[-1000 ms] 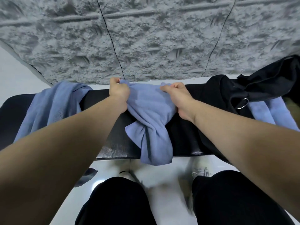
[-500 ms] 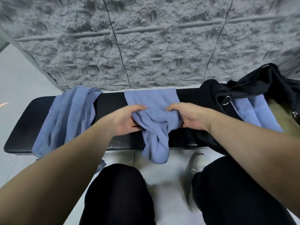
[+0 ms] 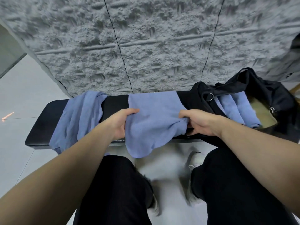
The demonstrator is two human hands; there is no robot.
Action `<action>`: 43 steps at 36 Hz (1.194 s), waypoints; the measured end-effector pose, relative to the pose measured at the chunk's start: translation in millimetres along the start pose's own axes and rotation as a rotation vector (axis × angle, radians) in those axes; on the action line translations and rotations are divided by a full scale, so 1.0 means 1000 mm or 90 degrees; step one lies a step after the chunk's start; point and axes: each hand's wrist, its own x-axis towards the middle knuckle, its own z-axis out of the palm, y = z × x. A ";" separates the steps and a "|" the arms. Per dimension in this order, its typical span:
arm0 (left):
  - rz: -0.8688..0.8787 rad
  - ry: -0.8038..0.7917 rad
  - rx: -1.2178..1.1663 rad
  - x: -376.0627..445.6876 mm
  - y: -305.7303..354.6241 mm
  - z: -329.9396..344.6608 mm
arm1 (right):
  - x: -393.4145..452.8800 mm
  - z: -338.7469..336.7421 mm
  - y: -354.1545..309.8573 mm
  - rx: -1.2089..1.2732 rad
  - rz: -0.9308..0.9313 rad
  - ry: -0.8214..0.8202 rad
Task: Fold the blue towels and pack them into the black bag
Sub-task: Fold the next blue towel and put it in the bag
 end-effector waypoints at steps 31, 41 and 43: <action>0.204 0.111 0.084 -0.044 -0.050 -0.006 | -0.065 -0.006 0.031 0.017 -0.051 0.178; 0.266 0.186 0.167 -0.057 -0.058 -0.003 | -0.087 -0.002 0.035 -0.080 -0.030 0.157; 0.279 0.181 0.150 -0.059 -0.060 -0.002 | -0.090 -0.002 0.035 -0.034 -0.045 0.161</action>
